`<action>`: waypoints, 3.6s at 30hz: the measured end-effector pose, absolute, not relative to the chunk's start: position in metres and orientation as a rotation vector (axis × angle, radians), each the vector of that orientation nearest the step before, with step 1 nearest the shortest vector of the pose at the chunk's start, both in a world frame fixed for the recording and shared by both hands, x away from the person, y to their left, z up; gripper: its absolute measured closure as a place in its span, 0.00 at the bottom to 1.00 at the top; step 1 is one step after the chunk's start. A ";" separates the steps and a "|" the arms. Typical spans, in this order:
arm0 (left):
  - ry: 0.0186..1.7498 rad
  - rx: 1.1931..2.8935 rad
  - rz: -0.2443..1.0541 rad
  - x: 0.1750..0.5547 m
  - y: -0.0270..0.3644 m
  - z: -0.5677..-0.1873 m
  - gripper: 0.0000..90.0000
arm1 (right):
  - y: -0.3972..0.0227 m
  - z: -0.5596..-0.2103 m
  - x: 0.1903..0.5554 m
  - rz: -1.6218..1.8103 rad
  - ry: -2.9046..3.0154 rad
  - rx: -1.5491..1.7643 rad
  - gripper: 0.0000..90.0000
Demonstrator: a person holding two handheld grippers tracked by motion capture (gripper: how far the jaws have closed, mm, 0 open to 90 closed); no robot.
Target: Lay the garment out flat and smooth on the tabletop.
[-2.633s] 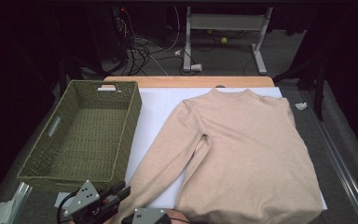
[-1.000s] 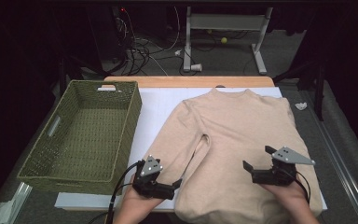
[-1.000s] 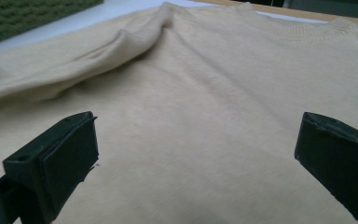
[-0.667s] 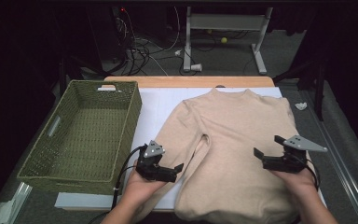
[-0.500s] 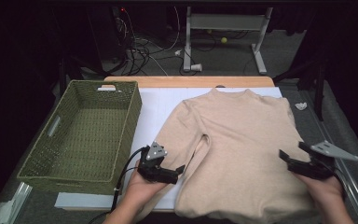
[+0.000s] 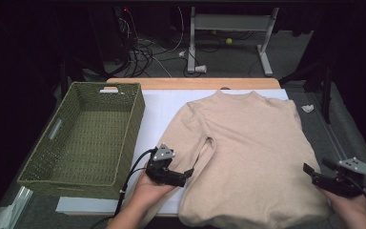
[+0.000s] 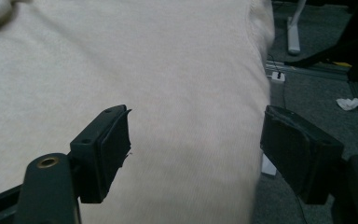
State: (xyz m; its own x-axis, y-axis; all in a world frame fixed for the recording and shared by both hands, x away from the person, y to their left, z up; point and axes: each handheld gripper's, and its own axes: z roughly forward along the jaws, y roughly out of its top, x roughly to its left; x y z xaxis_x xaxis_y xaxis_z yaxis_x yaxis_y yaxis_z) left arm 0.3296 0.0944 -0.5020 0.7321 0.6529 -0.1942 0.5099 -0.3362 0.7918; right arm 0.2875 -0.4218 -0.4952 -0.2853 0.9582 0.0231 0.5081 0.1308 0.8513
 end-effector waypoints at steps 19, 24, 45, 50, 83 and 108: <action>0.861 1.993 0.204 0.375 0.047 -0.494 0.33 | -0.420 -0.501 0.264 1.012 1.906 1.418 0.51; 0.937 2.048 0.297 0.398 0.027 -0.500 0.50 | -0.425 -0.502 0.266 1.054 1.894 1.430 0.51; 1.045 1.977 0.318 0.402 0.080 -0.510 0.85 | -0.437 -0.513 0.242 1.016 1.949 1.469 0.55; 1.030 1.992 0.290 0.396 0.079 -0.514 0.66 | -0.438 -0.514 0.229 1.005 1.953 1.472 0.60; 0.971 2.028 0.298 0.342 0.097 -0.510 0.56 | -0.459 -0.505 0.191 0.828 1.951 1.446 0.99; 0.829 2.249 0.295 0.287 0.072 -0.514 0.90 | -0.441 -0.503 0.190 1.035 1.933 1.377 0.59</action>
State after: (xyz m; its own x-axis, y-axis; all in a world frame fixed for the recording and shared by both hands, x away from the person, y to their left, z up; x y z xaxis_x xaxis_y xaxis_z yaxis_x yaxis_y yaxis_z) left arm 0.2870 0.0719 -0.5145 0.7678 0.6401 -0.0292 0.4777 -0.5414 0.6919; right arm 0.1904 -0.4406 -0.5028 -0.3278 0.9447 0.0016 0.5254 0.1810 0.8314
